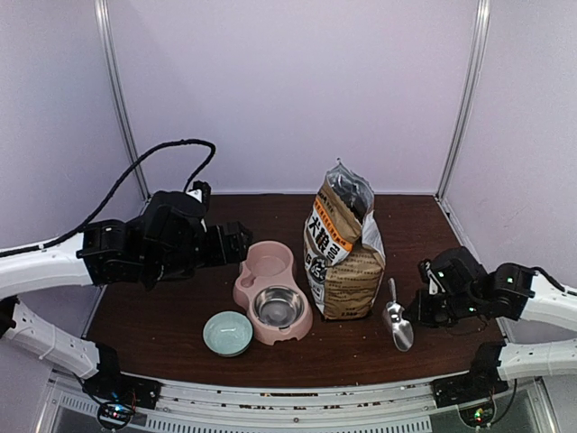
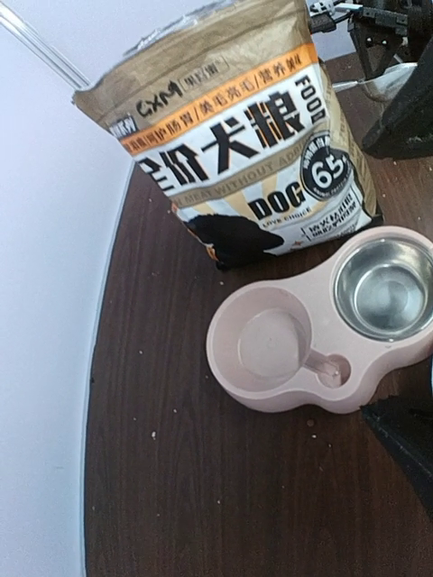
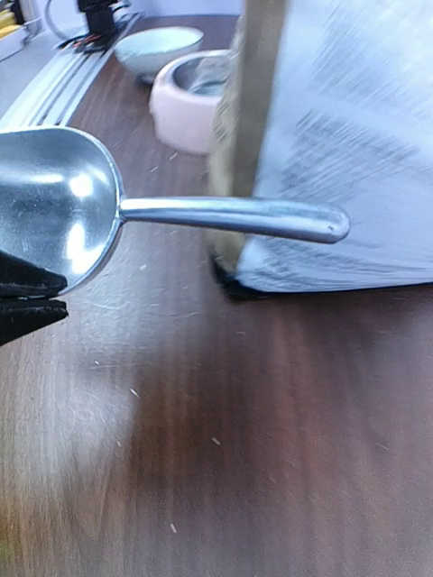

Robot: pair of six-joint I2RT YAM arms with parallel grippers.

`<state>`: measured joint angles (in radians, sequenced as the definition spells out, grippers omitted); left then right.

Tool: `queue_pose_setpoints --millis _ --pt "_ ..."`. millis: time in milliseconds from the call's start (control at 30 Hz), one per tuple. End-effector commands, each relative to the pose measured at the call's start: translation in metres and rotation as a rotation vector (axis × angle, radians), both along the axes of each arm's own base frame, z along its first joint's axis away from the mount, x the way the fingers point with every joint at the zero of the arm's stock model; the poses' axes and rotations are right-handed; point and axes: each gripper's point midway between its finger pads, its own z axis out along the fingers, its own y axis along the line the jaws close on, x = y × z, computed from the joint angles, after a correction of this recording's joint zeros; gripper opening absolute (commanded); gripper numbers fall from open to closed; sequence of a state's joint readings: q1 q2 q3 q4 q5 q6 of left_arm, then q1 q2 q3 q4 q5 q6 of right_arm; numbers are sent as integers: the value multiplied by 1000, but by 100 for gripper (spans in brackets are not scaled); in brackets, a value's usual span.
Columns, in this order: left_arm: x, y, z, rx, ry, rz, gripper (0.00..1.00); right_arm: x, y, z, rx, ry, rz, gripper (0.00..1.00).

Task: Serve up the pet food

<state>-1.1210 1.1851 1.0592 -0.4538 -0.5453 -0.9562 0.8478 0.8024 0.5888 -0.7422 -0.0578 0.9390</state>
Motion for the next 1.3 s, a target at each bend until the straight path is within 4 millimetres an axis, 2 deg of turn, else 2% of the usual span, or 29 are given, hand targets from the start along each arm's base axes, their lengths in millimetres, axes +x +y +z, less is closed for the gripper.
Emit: queue_pose_setpoints --millis 0,100,133,267,400,500,667,867,1033,1133,1267 --pt "0 -11 41 -41 -69 -18 93 22 -33 53 -38 -183 -168 0" --pt "-4 -24 66 -68 -104 -47 93 35 -35 99 7 -302 -197 0" --pt "-6 -31 80 -86 -124 -66 92 39 -30 117 37 -349 -185 0" --pt "-15 -57 116 -161 -175 -184 92 47 -11 180 114 -532 -62 0" --pt "-29 -76 142 -215 -191 -314 93 40 11 207 106 -629 143 0" --pt "-43 -87 156 -245 -192 -418 94 19 41 221 150 -668 389 0" --pt "-64 -104 161 -223 -143 -576 96 -3 72 229 119 -685 657 0" --pt "-80 -135 133 -254 22 -740 96 -12 100 218 8 -702 824 0" --pt "-90 -152 119 -288 110 -810 95 -16 117 215 -49 -743 887 0" --pt "-92 -157 106 -315 168 -822 90 -19 125 213 -68 -764 918 0" --pt "-93 -160 87 -313 236 -814 71 -19 131 213 -89 -783 928 0"
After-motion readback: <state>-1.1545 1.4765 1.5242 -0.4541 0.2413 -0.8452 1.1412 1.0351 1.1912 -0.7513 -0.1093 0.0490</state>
